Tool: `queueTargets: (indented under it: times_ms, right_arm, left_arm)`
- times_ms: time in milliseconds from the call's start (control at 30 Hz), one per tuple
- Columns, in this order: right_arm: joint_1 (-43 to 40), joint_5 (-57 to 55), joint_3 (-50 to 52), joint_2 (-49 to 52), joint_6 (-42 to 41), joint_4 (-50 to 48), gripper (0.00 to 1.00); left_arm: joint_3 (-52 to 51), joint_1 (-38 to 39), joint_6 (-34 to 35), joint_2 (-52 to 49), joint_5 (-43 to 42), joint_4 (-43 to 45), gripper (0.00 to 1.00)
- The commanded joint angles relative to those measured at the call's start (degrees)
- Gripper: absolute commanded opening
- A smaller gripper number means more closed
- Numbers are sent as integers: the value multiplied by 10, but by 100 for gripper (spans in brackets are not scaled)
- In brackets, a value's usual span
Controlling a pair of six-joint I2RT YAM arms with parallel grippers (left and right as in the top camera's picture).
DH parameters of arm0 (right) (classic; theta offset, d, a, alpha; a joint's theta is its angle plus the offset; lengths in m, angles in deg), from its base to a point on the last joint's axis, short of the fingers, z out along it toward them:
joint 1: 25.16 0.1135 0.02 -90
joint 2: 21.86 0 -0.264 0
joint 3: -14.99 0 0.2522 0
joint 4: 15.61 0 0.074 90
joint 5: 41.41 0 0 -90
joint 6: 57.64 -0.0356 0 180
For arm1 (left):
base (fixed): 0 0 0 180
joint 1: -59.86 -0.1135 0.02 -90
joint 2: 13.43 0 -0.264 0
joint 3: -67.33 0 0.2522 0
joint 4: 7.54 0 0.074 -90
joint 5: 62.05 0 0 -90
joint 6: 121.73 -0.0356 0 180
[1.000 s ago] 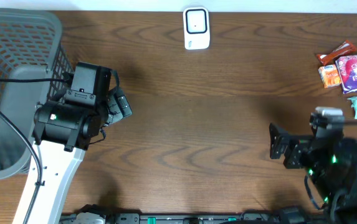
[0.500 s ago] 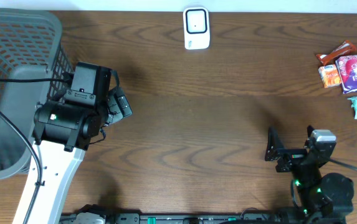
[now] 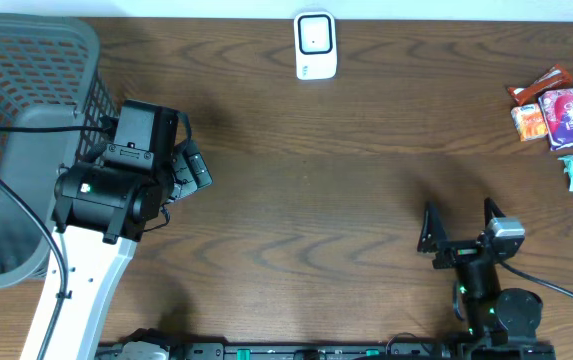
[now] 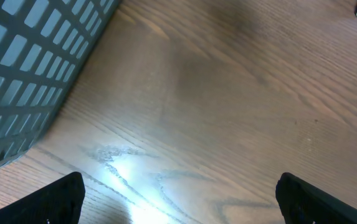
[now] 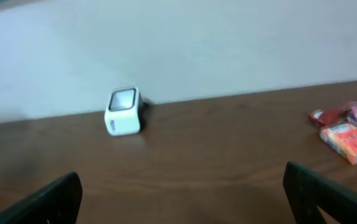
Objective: Scan the item barcode
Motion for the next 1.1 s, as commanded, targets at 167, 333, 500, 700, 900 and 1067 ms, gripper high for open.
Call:
queueTargets:
  times_ms: [167,333,500,700,900,1067]
  right_arm:
    - [-3,5,54,-5,5,-77,99]
    - [-3,-10,54,-5,7,-50,99]
    - [-3,-18,54,-6,7,-16,99]
    - [-3,-18,54,-6,11,-15,99]
    - [-3,-18,54,-6,11,-15,99]
    - [-3,-18,54,-6,11,-16,99]
  left_arm:
    - [6,-2,1,0,3,-2,98]
    - [6,-2,1,0,3,-2,98]
    - [6,-2,1,0,3,-2,98]
    - [6,-2,1,0,3,-2,98]
    - [6,-2,1,0,3,-2,98]
    - [6,-2,1,0,3,-2,98]
